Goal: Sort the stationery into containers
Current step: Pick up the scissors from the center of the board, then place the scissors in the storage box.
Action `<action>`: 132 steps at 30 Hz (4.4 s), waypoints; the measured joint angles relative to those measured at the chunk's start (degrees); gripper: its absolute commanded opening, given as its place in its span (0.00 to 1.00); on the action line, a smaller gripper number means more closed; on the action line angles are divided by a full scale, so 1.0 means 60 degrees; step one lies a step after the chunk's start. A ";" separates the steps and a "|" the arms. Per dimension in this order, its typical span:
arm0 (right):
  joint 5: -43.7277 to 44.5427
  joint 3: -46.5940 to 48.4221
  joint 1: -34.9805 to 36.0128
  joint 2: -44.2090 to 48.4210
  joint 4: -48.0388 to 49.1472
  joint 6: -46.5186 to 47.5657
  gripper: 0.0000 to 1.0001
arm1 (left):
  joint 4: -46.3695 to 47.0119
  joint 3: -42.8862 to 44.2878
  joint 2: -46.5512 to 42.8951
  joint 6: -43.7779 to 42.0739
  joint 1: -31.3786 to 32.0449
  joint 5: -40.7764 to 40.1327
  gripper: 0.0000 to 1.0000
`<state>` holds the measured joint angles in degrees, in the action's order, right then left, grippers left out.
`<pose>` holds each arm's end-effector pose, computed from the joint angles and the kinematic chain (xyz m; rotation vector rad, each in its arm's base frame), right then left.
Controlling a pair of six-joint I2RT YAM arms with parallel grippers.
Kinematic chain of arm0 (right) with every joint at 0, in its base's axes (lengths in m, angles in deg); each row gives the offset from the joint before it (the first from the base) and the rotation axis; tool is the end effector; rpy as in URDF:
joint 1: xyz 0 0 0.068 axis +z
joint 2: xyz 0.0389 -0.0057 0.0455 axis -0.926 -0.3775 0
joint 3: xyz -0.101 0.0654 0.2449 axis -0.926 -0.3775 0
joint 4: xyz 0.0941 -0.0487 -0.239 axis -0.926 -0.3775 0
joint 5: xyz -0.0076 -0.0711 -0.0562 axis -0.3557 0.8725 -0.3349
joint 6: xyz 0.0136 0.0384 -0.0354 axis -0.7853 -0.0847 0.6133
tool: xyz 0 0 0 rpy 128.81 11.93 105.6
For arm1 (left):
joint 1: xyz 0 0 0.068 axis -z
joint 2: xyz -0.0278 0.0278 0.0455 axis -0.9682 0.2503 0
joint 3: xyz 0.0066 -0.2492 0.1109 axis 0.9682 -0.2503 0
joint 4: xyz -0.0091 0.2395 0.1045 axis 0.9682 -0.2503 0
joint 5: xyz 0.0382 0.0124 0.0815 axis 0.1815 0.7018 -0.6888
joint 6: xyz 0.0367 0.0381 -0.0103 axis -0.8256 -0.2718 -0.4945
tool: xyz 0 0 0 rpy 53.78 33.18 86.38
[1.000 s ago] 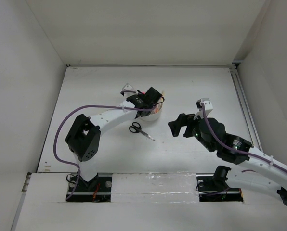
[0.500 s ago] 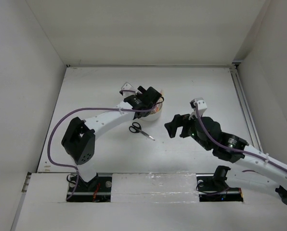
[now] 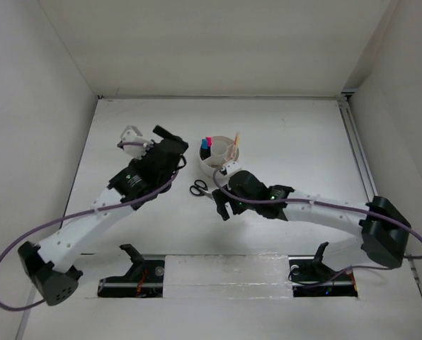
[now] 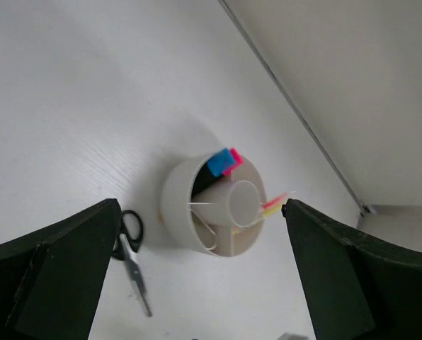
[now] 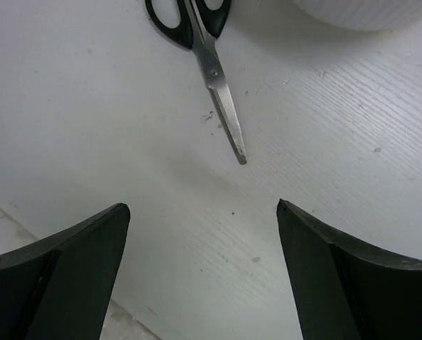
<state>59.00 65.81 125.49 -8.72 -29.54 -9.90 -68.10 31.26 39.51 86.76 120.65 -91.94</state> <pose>0.1570 0.2368 0.2340 -0.6826 2.2568 0.4887 0.1827 -0.1480 0.3726 -0.9124 1.7471 -0.5479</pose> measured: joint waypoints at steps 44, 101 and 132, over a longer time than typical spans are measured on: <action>-0.0525 0.6798 0.0029 -0.7238 -0.1468 0.1942 0.51 | -0.2069 -0.2543 -0.5486 -0.2266 -0.0146 0.0521 0.99; -1.1205 0.3599 -0.5056 0.1548 0.3031 -0.3045 0.00 | 0.9380 -0.5763 -0.3468 -0.8604 -0.0142 0.9307 0.99; -1.0535 0.2011 -0.3610 0.2401 0.6903 -0.6073 0.00 | 1.4437 -0.4637 -0.0747 -0.7879 -0.0146 1.5956 0.82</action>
<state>-4.21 77.88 103.83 5.69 11.88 -46.33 18.52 3.44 35.03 39.48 119.77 3.79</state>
